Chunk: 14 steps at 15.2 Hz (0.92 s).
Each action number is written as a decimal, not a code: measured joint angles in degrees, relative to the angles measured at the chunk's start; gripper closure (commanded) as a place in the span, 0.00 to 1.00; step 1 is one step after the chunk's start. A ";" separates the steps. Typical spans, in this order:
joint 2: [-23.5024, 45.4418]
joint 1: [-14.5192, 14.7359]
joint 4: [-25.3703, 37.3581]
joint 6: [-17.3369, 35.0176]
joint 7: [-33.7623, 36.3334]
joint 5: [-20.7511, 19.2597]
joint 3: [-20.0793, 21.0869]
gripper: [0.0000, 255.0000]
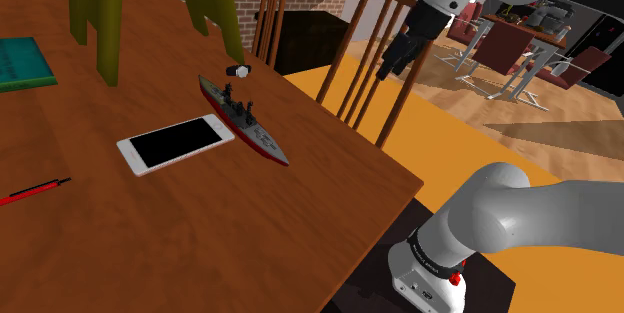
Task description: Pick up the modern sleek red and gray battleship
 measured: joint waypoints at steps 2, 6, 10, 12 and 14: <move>0.44 0.19 0.11 0.26 0.62 0.28 0.64 0.00; 4.76 1.53 2.63 1.47 5.54 2.20 5.46 0.00; 10.01 2.63 5.18 3.46 10.78 3.64 10.50 0.00; 13.83 2.94 8.31 3.78 13.48 3.93 12.94 0.00; 17.39 3.38 10.71 4.56 16.60 4.17 15.71 0.00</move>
